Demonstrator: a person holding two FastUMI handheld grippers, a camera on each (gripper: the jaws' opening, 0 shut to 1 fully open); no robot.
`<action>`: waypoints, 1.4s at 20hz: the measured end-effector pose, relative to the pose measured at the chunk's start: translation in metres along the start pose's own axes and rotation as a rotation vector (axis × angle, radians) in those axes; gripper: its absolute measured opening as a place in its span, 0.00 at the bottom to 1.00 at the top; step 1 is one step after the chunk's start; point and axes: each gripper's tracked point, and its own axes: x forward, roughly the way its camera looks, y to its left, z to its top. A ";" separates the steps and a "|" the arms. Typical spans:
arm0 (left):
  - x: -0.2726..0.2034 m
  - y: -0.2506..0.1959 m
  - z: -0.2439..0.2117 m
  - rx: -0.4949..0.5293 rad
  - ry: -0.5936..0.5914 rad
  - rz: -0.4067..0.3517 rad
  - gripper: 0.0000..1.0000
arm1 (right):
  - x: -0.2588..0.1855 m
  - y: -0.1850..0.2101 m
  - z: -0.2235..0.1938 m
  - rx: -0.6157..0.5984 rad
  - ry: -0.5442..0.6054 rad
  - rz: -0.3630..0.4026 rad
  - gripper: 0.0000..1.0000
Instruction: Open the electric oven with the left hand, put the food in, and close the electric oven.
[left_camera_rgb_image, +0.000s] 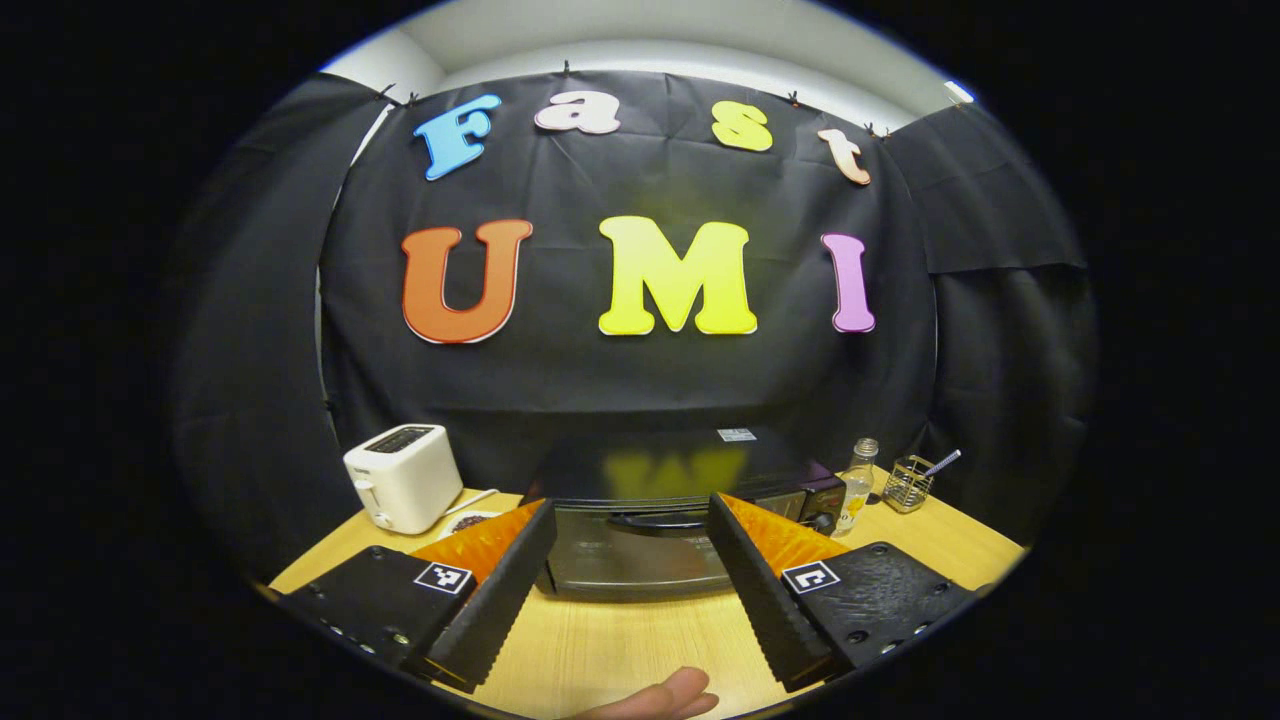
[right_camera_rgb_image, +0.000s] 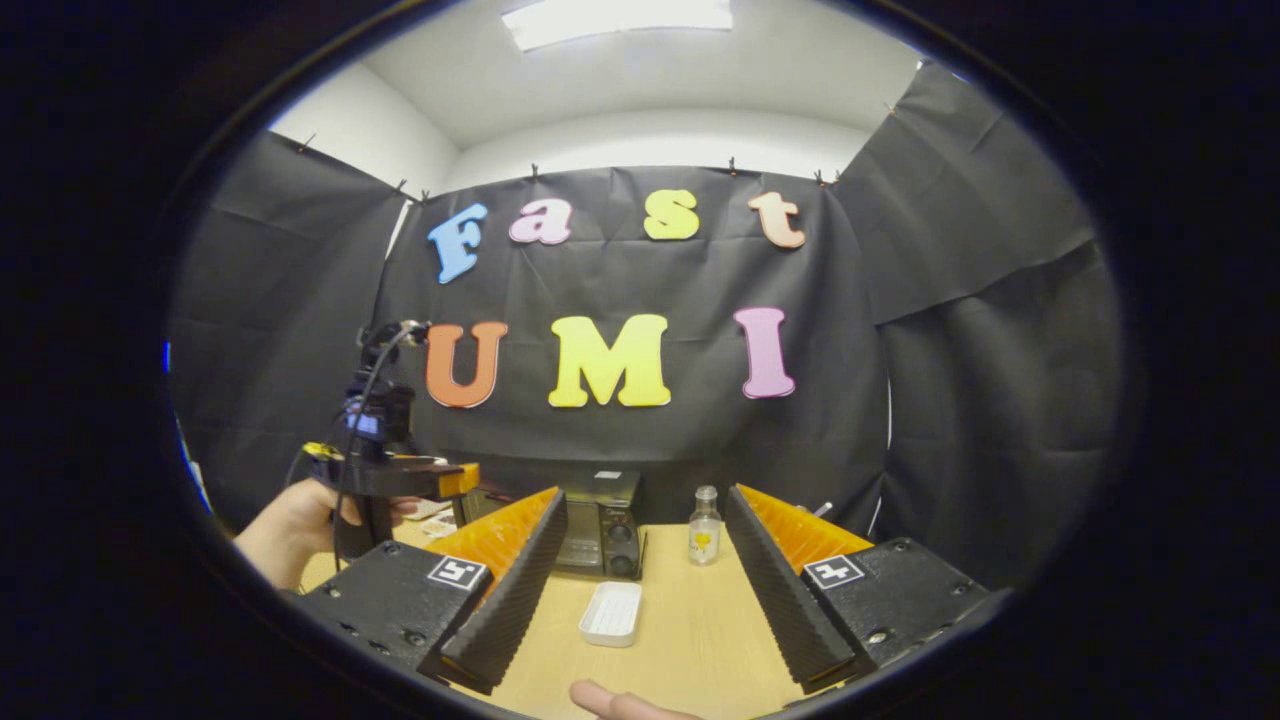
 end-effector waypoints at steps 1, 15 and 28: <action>-0.018 0.001 0.007 0.004 -0.010 0.003 0.96 | -0.001 0.000 0.001 -0.002 0.001 -0.004 1.00; -0.219 -0.029 0.041 0.004 -0.141 0.036 0.95 | -0.035 -0.006 0.016 -0.037 0.009 -0.084 1.00; -0.244 -0.032 0.013 0.013 -0.127 0.047 0.86 | -0.064 0.005 0.022 -0.042 0.007 -0.065 0.97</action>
